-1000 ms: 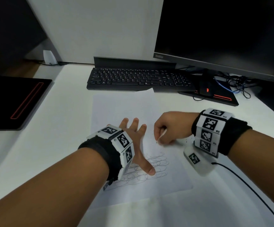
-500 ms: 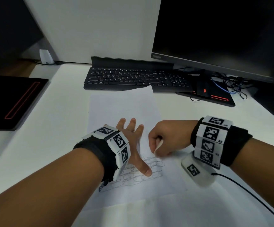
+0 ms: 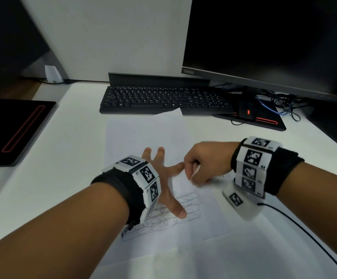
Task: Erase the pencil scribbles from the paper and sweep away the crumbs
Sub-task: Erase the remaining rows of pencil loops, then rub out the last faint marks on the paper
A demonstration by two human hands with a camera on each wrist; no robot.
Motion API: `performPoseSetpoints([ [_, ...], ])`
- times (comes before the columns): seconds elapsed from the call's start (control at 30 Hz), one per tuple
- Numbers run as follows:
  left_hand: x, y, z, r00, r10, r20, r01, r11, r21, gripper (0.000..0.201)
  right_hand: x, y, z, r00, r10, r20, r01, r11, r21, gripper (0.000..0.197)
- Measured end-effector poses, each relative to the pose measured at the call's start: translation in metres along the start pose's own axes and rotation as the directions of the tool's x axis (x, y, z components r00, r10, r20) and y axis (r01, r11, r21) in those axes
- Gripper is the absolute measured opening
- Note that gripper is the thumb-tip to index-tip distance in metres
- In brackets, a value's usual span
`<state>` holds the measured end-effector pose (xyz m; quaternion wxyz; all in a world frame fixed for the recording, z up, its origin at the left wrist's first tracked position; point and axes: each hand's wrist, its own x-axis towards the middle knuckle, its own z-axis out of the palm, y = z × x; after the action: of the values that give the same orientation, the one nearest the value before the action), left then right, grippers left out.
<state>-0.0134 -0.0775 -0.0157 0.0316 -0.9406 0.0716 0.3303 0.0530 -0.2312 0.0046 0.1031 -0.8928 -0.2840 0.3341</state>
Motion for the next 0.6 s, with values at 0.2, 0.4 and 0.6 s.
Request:
performPoseSetpoints([
  [0.2, -0.001, 0.001, -0.002, 1.0, 0.004, 0.01, -0.004, 1.0, 0.002, 0.121, 0.0, 0.004, -0.009, 0.996, 0.042, -0.074, -0.039, 0.998, 0.041, 0.005],
  [0.4, 0.001, 0.001, -0.001, 1.0, -0.003, 0.024, 0.002, 1.0, 0.012, 0.12, -0.006, -0.008, 0.01, 0.997, -0.037, 0.066, 0.034, 0.998, 0.048, 0.005],
  [0.6, -0.006, -0.007, -0.004, 1.0, 0.015, -0.025, -0.015, 1.0, 0.016, 0.123, -0.005, -0.01, 0.011, 0.999, 0.001, 0.042, -0.001, 1.0, -0.013, 0.008],
])
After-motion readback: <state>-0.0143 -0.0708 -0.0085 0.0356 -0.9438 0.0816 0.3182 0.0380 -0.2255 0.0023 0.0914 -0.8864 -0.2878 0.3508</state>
